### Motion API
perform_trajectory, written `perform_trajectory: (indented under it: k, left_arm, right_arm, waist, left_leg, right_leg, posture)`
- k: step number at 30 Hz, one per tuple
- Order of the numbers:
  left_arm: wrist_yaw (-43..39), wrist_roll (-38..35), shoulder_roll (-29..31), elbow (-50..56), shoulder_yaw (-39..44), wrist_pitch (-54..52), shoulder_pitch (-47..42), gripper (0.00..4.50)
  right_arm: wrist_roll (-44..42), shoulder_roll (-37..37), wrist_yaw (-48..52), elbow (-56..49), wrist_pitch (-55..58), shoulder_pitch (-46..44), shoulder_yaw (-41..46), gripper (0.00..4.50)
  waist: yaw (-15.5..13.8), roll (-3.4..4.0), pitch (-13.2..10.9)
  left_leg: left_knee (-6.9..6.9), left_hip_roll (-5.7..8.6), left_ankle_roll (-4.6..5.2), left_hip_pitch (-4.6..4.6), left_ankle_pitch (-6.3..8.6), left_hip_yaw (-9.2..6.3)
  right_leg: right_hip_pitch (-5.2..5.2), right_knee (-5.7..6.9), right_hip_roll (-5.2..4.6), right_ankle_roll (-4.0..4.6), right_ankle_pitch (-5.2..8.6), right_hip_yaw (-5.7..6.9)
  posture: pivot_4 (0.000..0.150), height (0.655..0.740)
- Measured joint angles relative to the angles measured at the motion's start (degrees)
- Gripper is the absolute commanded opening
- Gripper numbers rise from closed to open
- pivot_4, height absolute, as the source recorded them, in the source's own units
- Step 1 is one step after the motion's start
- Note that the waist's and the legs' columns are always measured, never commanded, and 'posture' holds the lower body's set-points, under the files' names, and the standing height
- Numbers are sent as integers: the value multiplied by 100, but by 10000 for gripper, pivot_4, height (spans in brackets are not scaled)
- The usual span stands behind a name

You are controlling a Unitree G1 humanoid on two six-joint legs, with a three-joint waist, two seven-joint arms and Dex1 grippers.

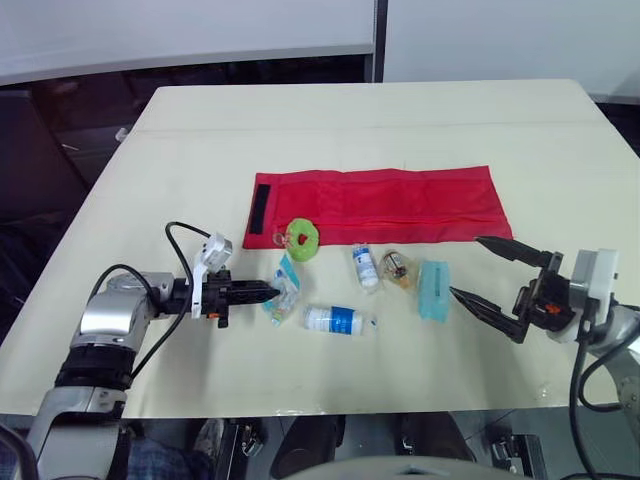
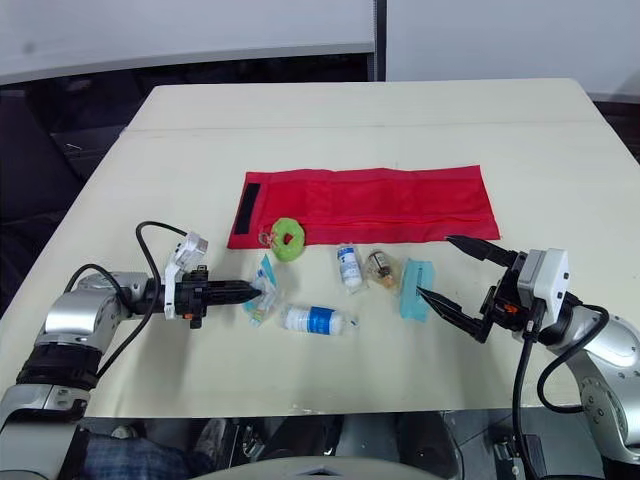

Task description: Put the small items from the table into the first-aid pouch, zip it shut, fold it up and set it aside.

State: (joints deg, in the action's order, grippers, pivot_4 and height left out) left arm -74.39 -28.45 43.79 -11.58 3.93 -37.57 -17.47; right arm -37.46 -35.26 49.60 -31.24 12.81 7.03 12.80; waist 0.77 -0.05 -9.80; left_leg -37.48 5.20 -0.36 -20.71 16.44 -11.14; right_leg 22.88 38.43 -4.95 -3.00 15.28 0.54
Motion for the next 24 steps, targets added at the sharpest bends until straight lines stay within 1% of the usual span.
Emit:
perform_trajectory:
  k: [1, 6, 7, 8, 9, 10, 11, 13, 16, 19, 21, 24]
  left_arm:
    - [438, -321, -320, 449, 253, -319, -76, 318]
    - [1889, -1127, -1034, 1610, 808, -1317, -492, 318]
    - [2225, -1250, -1279, 1796, 901, -1487, -505, 318]
    - [2802, -1424, -1741, 2044, 971, -1738, -484, 318]
    - [3057, -1493, -1993, 2180, 978, -1813, -483, 318]
    - [3831, -1675, -2771, 2564, 832, -2045, -463, 318]
    - [4174, -1763, -3041, 2724, 749, -2146, -466, 318]
    - [4544, -1854, -3236, 2873, 736, -2239, -481, 318]
    - [5145, -1942, -3467, 3173, 729, -2352, -507, 318]
    - [5420, -2011, -3554, 3316, 644, -2367, -502, 318]
    - [5492, -2012, -3507, 3354, 586, -2367, -492, 318]
    - [5508, -2088, -3464, 3355, 516, -2387, -486, 318]
  right_arm:
    - [-125, 104, -342, -89, 321, -170, -156, 45000]
    - [-419, 196, -1304, -520, 1251, -569, -413, 45000]
    - [-454, 230, -1492, -566, 1406, -659, -468, 45000]
    - [-611, 354, -1834, -643, 1715, -799, -559, 45000]
    - [-699, 448, -2010, -663, 1864, -889, -627, 45000]
    - [-1044, 575, -2549, -758, 2445, -1158, -885, 45000]
    - [-1210, 637, -2772, -824, 2701, -1262, -1002, 45000]
    - [-1417, 716, -3035, -889, 2937, -1332, -1052, 45000]
    - [-1873, 1006, -3784, -897, 3419, -1525, -1063, 45000]
    - [-2480, 1494, -4576, -880, 3677, -1720, -1080, 45000]
    - [-2816, 1644, -5068, -864, 3777, -1817, -1073, 45000]
    - [-3050, 1796, -5509, -810, 3816, -1928, -1070, 45000]
  waist:
    - [-20, -7, -2]
    - [-30, -12, -2]
    - [-10, -10, -1]
    - [4, -10, -1]
    - [1, -10, -1]
    - [-12, -13, -2]
    - [-18, -17, -3]
    - [-12, -20, -3]
    - [-10, -20, -3]
    - [-15, -20, -3]
    - [-19, -20, -3]
    - [-17, -20, -3]
  left_leg:
    - [-9, 0, -1, -12, 0, -6]
    - [-34, 3, -2, -15, 0, 4]
    - [-34, 4, -1, -8, 0, 15]
    - [-36, 3, -1, -6, 0, 18]
    - [-39, 3, -1, -7, 0, 18]
    - [-56, 3, -2, -16, 0, 14]
    - [-64, 4, -2, -21, 0, 11]
    - [-66, 4, -2, -22, 0, 13]
    - [-66, 3, -2, -16, 0, 28]
    - [-66, 3, -2, -14, 0, 37]
    - [-68, 3, -1, -14, 0, 44]
    - [-68, 3, 0, -15, 0, 49]
  right_leg:
    - [8, 7, -1, 1, 0, 4]
    - [12, 32, -3, 0, -1, -2]
    - [13, 38, -3, -1, -1, -14]
    - [13, 38, -2, -2, -1, -18]
    - [13, 39, -2, -2, -1, -18]
    - [14, 42, -1, -4, -3, -14]
    - [14, 44, 0, -4, -4, -12]
    - [15, 45, 2, -6, -5, -14]
    - [16, 48, 5, -6, -5, -24]
    - [16, 47, 9, -8, -6, -33]
    - [17, 45, 15, -12, -8, -41]
    - [20, 45, 37, -13, -9, -48]
  posture:
    - [1500, 7368]
    - [1500, 7368]
    - [1500, 7368]
    - [1500, 7368]
    - [1500, 7368]
    - [1500, 7368]
    - [1500, 7368]
    - [1500, 7368]
    - [1500, 7368]
    - [1500, 7368]
    - [1500, 7368]
    - [1500, 7368]
